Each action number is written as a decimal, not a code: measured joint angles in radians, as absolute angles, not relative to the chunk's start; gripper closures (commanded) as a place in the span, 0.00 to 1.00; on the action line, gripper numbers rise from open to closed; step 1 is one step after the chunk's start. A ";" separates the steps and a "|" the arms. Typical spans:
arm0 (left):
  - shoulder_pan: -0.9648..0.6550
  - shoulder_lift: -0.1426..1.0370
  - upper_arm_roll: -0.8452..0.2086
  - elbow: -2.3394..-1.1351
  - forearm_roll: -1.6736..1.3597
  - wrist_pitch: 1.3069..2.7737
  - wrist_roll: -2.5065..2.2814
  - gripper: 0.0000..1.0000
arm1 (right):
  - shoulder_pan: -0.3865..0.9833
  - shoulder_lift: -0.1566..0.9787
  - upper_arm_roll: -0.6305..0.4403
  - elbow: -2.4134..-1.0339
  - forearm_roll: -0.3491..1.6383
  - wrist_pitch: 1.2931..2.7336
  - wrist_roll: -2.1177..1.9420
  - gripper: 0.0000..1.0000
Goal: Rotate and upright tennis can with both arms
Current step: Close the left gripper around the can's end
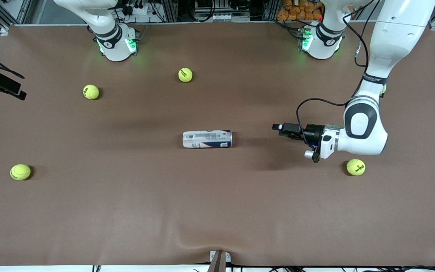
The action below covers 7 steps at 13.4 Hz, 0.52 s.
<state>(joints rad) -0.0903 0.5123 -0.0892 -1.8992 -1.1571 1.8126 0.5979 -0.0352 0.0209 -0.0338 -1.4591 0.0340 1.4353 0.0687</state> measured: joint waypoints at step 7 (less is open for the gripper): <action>-0.223 0.585 -0.095 -1.914 -1.449 1.994 0.703 0.00 | -0.044 0.016 -0.039 -1.435 0.013 1.372 0.067 0.00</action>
<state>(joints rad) -0.2234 0.5848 -0.0946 -1.9138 -1.4493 1.9939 0.7028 -0.0439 0.0158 -0.0389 -1.4352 0.0129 1.3720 0.0665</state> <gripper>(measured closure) 0.000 0.000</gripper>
